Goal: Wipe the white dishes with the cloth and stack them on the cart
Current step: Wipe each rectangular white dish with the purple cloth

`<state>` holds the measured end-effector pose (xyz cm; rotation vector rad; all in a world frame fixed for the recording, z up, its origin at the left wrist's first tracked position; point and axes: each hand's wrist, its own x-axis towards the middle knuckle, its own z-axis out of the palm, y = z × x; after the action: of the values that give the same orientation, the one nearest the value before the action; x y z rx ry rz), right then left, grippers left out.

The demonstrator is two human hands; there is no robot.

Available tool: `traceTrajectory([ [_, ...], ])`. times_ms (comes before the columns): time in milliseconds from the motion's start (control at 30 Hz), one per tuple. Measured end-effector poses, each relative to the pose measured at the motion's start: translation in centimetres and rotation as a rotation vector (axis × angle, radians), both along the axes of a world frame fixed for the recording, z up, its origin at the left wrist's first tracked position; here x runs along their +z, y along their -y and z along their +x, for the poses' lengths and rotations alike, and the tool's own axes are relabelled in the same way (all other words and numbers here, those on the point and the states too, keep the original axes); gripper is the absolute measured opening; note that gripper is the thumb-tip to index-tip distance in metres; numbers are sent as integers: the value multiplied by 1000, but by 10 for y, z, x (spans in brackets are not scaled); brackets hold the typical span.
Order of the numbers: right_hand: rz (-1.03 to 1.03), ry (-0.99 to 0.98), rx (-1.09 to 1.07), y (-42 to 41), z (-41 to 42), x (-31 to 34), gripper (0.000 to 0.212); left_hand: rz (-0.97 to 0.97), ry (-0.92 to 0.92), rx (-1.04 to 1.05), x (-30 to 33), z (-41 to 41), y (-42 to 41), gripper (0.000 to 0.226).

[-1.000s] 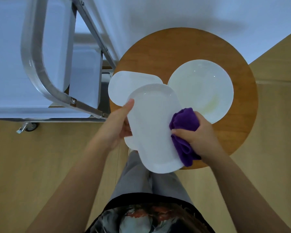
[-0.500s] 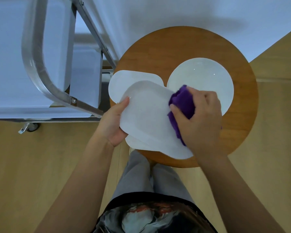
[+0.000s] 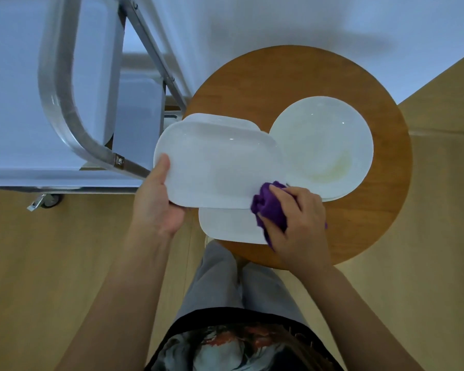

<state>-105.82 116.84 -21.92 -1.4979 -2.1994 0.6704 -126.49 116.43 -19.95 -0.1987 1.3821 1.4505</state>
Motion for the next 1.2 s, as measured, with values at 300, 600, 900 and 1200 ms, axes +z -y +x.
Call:
traceTrajectory([
  [300, 183, 60, 231, 10, -25, 9, 68, -137, 261, 55, 3, 23, 8, 19],
  [600, -734, -799, -253, -26, -5, 34, 50, -33, -126, -579, -4, -9, 32, 73],
  [900, -1041, -1007, -540, -32, -7, 23, 35, 124, 119, -610, -25, 0, 34, 64],
  [1200, -23, -8, 538, -34, -30, 30, 68, 224, -99, -1060, 2, 7, 20, 55],
])
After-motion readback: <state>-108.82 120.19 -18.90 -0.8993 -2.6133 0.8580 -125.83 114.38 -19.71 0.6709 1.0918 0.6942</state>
